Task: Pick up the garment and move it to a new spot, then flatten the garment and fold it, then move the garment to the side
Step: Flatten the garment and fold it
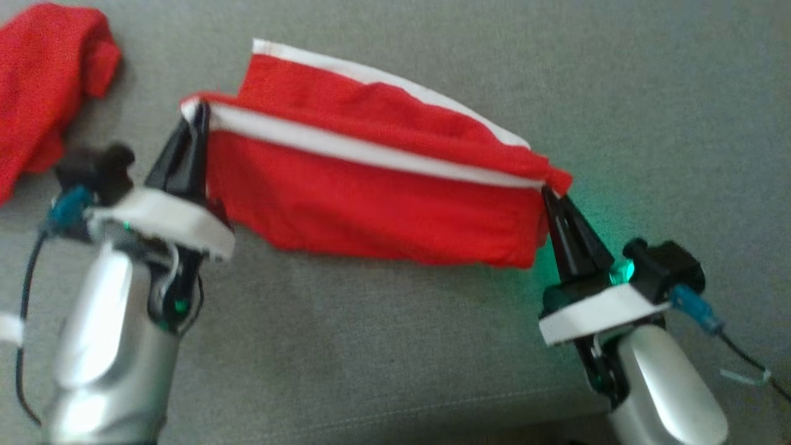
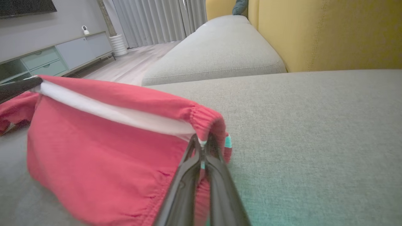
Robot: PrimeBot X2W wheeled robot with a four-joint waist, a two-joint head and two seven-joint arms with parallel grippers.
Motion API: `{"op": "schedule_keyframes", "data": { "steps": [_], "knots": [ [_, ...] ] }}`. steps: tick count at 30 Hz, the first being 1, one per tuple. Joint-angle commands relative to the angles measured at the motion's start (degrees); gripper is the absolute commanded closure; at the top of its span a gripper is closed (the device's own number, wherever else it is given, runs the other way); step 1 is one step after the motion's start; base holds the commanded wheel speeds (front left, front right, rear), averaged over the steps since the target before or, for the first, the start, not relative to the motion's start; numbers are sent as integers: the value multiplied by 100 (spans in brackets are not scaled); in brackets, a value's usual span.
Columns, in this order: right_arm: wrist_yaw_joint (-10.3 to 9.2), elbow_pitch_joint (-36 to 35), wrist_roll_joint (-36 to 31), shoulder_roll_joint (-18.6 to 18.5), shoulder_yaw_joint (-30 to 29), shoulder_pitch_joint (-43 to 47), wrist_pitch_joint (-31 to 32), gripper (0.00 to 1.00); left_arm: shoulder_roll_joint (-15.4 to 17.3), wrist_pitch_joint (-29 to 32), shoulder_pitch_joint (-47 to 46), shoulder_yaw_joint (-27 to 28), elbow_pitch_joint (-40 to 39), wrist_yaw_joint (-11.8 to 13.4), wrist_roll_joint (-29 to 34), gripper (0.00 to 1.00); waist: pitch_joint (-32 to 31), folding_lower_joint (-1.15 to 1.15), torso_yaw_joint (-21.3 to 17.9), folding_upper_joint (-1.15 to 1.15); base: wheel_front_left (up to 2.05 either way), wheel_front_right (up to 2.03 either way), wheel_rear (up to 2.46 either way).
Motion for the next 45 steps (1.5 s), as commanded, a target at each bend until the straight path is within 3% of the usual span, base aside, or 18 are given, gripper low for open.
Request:
{"op": "schedule_keyframes", "data": {
  "steps": [1, 8, 17, 20, 21, 22, 24, 25, 26, 27, 37, 45],
  "knots": [
    [37, -83, 40, 30, 92, -168, -93, 100, 176, -28, -373, 156, 6, -19, 52, 100, 307, 0, -105, 0, 0, 0, 0],
    [37, 299, 437, 34, 320, -784, -221, 100, 225, -84, -1745, -140, 1370, -68, 340, 100, 774, 0, -195, 0, 0, 0, 0],
    [37, 546, 608, 35, 453, -1163, -257, 100, 151, -272, -2625, -397, 2447, -103, 478, 100, 902, 0, -251, 0, 0, 0, 0],
    [37, 562, 644, 35, 438, -1225, -259, 100, 94, -373, -2807, -487, 2693, -114, 508, 75, 906, 0, -260, 0, 0, 0, 0],
    [37, 560, 654, 35, 425, -1231, -259, 97, 66, -410, -2851, -522, 2764, -118, 513, 56, 900, 0, -259, 0, 0, 0, 0],
    [37, 558, 664, 35, 411, -1235, -259, 75, 37, -449, -2888, -554, 2828, -123, 513, 31, 892, 0, -256, 0, 0, 0, 0],
    [37, 562, 684, 35, 393, -1232, -260, 55, -2, -532, -2941, -594, 2944, -132, 497, 8, 868, 0, -252, 0, 0, 0, 0],
    [37, 565, 698, 35, 384, -1227, -260, 25, -13, -584, -2960, -614, 2984, -137, 491, 0, 854, 0, -248, 0, 0, 0, 0],
    [37, 565, 698, 35, 384, -1227, -260, 25, -13, -584, -2960, -614, 2984, -137, 491, 0, 854, 0, -248, 0, 0, 0, 0],
    [37, 570, 705, 35, 376, -1222, -260, 0, -21, -633, -2973, -628, 3019, -141, 484, 0, 838, 0, -243, 0, 0, 0, 0],
    [37, 488, 578, 35, -1, -907, -260, 0, -140, -820, -2569, -768, 2926, -175, 214, 0, 414, 0, -61, 0, 0, 0, 0],
    [37, 203, 372, 36, -392, -297, -261, 0, 43, -741, -1621, -878, 2471, -182, -158, 0, -103, 0, 81, 0, 0, 0, 0]
  ]
}}
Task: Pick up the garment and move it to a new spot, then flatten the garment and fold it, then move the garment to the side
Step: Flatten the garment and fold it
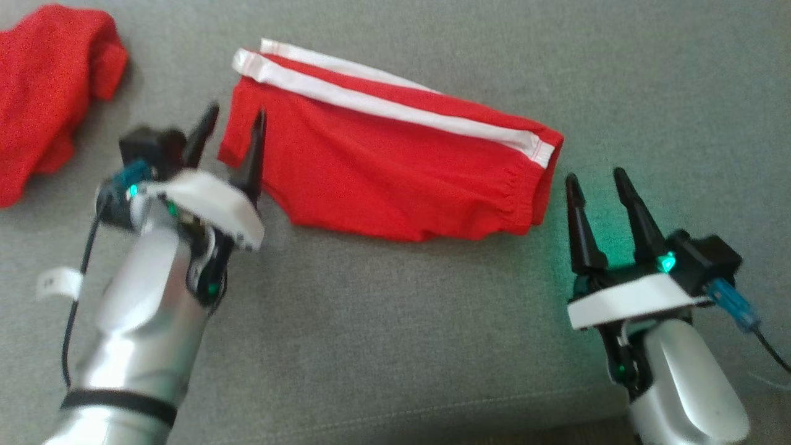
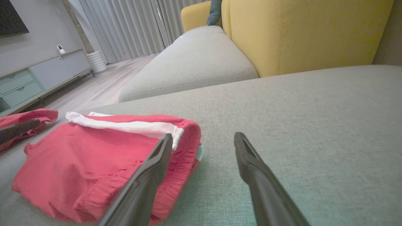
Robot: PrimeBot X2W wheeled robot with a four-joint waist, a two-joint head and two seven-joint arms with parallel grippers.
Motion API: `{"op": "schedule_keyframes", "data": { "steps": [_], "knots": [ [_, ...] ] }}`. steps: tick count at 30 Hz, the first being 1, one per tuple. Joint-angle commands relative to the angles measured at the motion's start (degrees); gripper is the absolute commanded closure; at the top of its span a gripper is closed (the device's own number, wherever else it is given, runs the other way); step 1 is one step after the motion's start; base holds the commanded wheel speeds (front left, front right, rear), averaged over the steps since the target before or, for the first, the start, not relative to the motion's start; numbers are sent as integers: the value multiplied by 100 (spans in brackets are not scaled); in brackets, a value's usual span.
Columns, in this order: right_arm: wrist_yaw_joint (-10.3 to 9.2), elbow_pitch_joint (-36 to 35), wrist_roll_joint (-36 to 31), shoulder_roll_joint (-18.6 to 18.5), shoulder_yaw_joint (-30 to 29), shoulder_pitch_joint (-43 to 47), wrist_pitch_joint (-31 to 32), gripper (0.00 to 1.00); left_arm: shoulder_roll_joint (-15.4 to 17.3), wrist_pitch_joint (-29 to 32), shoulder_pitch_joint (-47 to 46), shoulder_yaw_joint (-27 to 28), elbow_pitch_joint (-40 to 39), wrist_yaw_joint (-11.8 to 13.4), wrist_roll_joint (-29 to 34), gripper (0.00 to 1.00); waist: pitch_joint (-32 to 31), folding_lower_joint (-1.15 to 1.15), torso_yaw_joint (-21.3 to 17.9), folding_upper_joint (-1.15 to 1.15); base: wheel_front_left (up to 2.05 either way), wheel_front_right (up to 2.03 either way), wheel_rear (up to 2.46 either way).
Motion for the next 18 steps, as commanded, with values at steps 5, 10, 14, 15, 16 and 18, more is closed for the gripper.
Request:
{"op": "schedule_keyframes", "data": {
  "steps": [5, 10, 14, 15, 16, 18],
  "knots": [
    [37, -513, -143, 25, -73, 313, -60, 0, 353, 476, 278, 125, -268, -23, -197, 0, -341, 0, 32, 0, 0, 0, 0],
    [37, -760, -164, 25, -59, 392, -43, 0, 434, 1003, 295, 179, -357, 67, -349, 0, -290, 0, -42, 0, 0, 0, 0],
    [37, -912, -148, 25, 2, 382, -33, 0, 531, 1385, 130, 248, -341, 195, -425, 0, -129, 0, -120, 0, 0, 0, 0],
    [37, -935, -141, 25, 17, 382, -33, 0, 560, 1472, 86, 257, -323, 222, -434, 0, -88, 0, -140, 0, 0, 0, 0],
    [37, -951, -135, 25, 25, 381, -32, 0, 586, 1546, 43, 274, -303, 253, -448, 0, -46, 0, -159, 0, 0, 0, 0],
    [37, -975, -128, 25, 25, 378, -32, 0, 631, 1656, -40, 314, -260, 302, -483, 0, 26, 0, -188, 0, 0, 0, 0]
  ]
}}
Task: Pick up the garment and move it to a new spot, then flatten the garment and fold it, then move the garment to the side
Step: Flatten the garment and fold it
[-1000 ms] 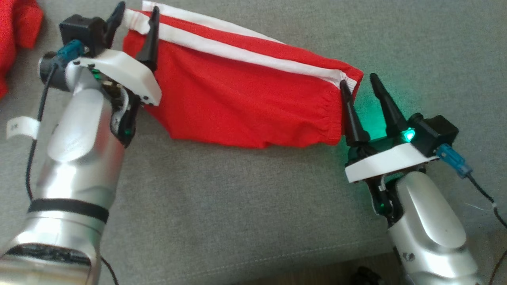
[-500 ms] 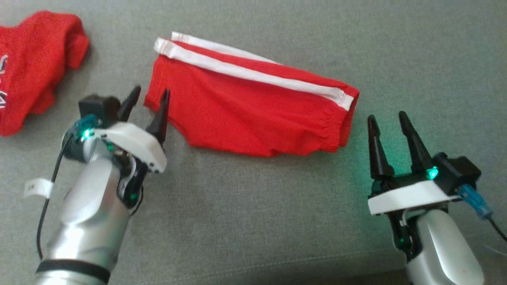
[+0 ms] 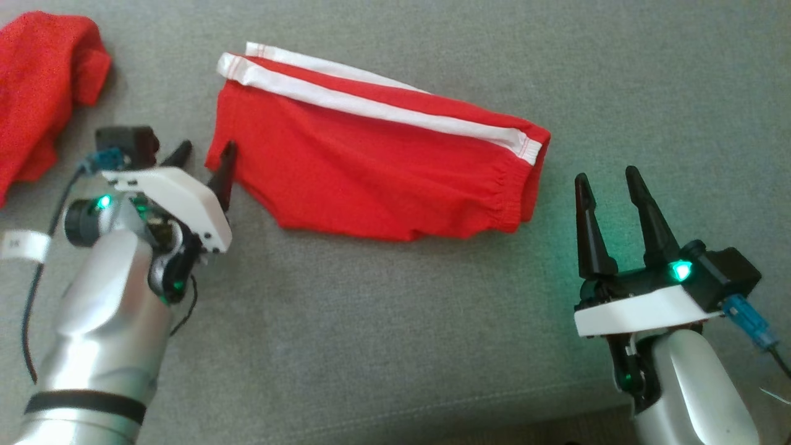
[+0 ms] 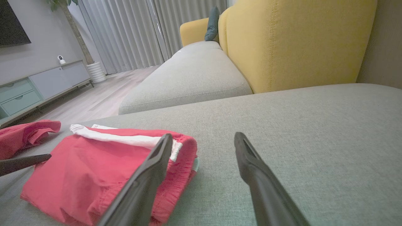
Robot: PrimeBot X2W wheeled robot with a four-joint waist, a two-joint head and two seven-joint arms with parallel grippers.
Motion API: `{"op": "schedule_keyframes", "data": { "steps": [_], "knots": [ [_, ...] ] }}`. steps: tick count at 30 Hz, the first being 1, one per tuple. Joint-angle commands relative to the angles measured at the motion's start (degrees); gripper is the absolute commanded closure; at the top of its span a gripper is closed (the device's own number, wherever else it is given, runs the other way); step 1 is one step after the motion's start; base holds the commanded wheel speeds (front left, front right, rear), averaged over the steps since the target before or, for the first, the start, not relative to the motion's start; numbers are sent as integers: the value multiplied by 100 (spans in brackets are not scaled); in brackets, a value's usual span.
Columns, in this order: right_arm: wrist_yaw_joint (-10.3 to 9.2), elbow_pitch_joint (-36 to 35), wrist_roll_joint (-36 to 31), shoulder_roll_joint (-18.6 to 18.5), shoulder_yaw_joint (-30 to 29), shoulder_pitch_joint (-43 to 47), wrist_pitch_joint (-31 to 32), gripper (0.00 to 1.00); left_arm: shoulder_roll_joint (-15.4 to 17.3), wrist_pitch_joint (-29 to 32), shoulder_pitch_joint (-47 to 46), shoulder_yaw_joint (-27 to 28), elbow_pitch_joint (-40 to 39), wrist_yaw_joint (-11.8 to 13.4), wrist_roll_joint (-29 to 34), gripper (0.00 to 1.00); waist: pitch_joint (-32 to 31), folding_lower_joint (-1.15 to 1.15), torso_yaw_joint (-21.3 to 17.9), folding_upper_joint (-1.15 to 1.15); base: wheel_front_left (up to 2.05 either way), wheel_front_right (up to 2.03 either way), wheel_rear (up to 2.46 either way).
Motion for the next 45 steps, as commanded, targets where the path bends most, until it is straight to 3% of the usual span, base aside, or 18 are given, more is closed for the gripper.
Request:
{"op": "schedule_keyframes", "data": {
  "steps": [1, 13, 15, 19, 32, 38, 45],
  "knots": [
    [37, -199, 2, 4, 141, -51, -28, 0, 238, 46, -308, 205, -115, 34, -60, 0, 92, 0, -52, 0, 0, 0, 0],
    [37, -182, 40, 4, 171, -108, -37, 0, 116, 757, -313, 69, -240, -254, -732, 0, 168, 0, -117, 0, 0, 0, 0],
    [37, -174, 42, 4, 175, -120, -39, 0, 116, 927, -282, -26, -338, -276, -855, 42, 167, 0, -119, 0, 0, 0, 0],
    [37, -164, 54, 4, 200, -151, -42, 0, 195, 1073, -225, -140, -516, -291, -1001, 99, 168, 0, -124, 0, 0, 0, 0],
    [37, -115, 8, 4, 73, -147, -50, 0, 336, 400, 504, 61, -1224, -205, -1292, 100, -59, 0, 67, 0, 0, 0, 0],
    [37, -112, -170, 4, -172, -146, -3, 0, 275, 116, 1470, 261, -1994, 138, -1487, 100, -241, 0, 280, 0, 0, 0, 0],
    [37, -157, -353, 4, -360, -138, 344, 0, -128, -155, 2265, 320, -2634, 513, -1691, 100, -438, 0, 502, 0, 0, 0, 0]
  ]
}}
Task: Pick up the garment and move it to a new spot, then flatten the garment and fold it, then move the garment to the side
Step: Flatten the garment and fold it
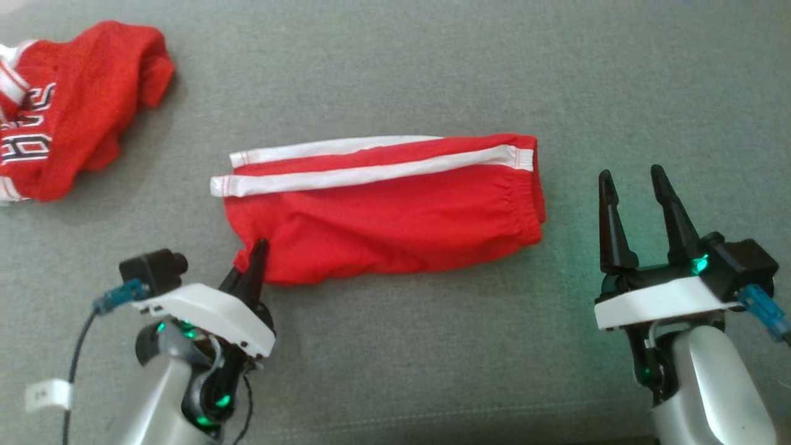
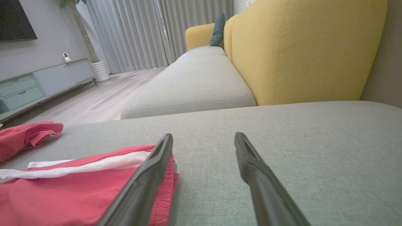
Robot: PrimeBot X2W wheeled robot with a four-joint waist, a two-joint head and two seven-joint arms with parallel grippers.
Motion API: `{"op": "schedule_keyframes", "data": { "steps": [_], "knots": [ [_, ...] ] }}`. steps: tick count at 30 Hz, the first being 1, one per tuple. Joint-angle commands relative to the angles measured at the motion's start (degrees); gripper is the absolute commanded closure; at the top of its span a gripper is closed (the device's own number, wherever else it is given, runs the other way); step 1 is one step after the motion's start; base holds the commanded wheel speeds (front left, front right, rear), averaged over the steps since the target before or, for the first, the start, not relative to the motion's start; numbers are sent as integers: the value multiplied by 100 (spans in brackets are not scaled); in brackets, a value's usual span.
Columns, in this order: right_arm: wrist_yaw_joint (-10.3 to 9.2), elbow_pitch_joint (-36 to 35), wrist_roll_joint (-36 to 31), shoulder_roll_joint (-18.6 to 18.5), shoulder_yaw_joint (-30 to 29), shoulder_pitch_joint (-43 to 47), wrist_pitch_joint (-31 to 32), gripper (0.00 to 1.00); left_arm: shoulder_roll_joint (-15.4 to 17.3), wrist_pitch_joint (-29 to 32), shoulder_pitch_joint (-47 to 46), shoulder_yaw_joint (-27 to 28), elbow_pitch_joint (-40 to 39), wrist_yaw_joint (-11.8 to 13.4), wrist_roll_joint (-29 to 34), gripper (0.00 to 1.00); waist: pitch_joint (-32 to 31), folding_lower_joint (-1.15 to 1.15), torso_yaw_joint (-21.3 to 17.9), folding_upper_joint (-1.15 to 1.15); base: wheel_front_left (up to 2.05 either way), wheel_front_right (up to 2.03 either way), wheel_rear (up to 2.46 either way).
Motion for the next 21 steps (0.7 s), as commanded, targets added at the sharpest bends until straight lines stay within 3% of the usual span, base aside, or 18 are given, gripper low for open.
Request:
{"op": "schedule_keyframes", "data": {
  "steps": [1, 3, 4, 5, 6, 7, 16, 21],
  "knots": [
    [37, -199, -59, -6, 110, -104, 98, 0, 3, -151, -77, 284, -283, 95, -24, 100, -88, 0, 75, 0, 0, 0, 0],
    [37, -218, -69, -6, 108, -107, 173, 0, -70, -294, -15, 290, -360, 159, 8, 96, -131, 0, 106, 0, 0, 0, 0],
    [37, -221, -72, -6, 104, -112, 200, 0, -82, -372, -2, 282, -383, 182, 55, 68, -152, 0, 120, 0, 0, 0, 0],
    [37, -218, -77, -6, 105, -116, 222, 0, -83, -458, 3, 269, -399, 197, 116, 25, -175, 0, 129, 0, 0, 0, 0],
    [37, -218, -77, -6, 105, -116, 222, 0, -83, -458, 3, 269, -399, 197, 116, 25, -175, 0, 129, 0, 0, 0, 0],
    [37, -213, -82, -6, 106, -118, 243, 0, -80, -543, 5, 254, -405, 209, 180, 0, -202, 0, 138, 0, 0, 0, 0],
    [37, -130, -153, -6, 61, -87, 457, 0, 45, -1324, 57, 182, -539, 320, 768, 0, -573, 0, 218, 0, 0, 0, 0],
    [37, 3, -340, -6, -11, -140, 899, 0, 86, -1585, 254, 226, -849, 486, 1126, 0, -803, 0, 273, 0, 0, 0, 0]
  ]
}}
